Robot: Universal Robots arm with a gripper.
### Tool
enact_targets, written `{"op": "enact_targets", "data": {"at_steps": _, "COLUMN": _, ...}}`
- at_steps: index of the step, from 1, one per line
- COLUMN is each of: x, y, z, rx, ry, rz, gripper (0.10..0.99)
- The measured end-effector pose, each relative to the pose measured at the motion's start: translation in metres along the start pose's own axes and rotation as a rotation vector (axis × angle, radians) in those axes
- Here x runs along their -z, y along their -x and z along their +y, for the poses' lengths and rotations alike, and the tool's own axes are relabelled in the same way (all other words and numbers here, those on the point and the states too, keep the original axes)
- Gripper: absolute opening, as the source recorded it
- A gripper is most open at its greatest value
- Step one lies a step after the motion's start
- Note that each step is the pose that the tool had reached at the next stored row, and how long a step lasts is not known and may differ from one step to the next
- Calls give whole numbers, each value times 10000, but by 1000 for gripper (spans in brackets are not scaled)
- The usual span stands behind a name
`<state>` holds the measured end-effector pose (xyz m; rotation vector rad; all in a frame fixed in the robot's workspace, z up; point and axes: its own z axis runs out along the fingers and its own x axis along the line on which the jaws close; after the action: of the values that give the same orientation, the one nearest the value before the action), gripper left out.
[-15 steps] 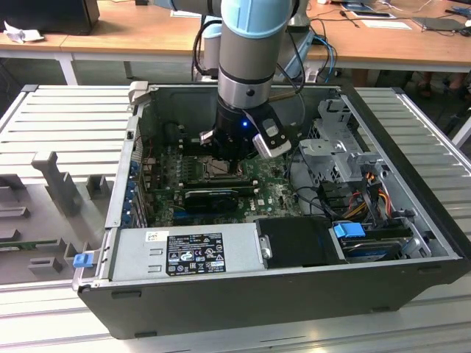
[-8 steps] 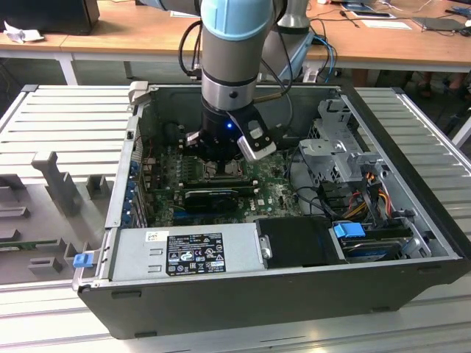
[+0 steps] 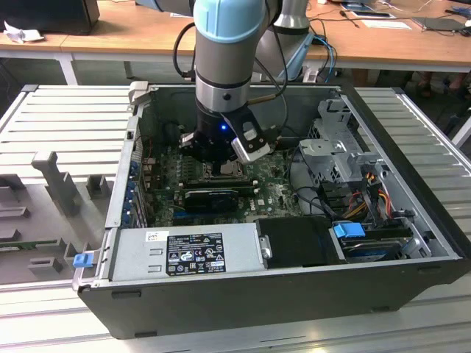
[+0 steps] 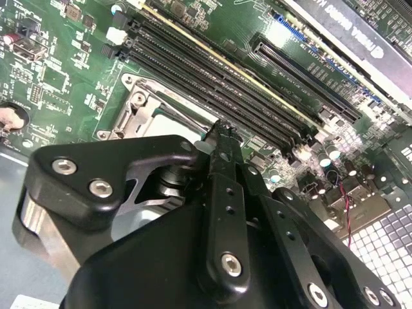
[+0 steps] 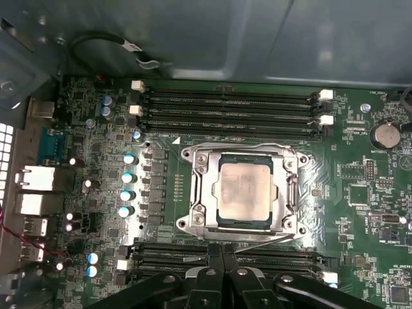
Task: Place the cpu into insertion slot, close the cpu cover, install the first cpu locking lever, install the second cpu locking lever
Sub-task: 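Install the second cpu locking lever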
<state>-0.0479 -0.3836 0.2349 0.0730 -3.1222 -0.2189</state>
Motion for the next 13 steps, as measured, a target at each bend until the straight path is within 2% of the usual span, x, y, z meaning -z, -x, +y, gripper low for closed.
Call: {"op": "enact_targets", "data": {"at_steps": 13, "x": -36, "y": -2, "z": -5, "rx": -1, "ry": 5, "rz": 0, "gripper": 106}}
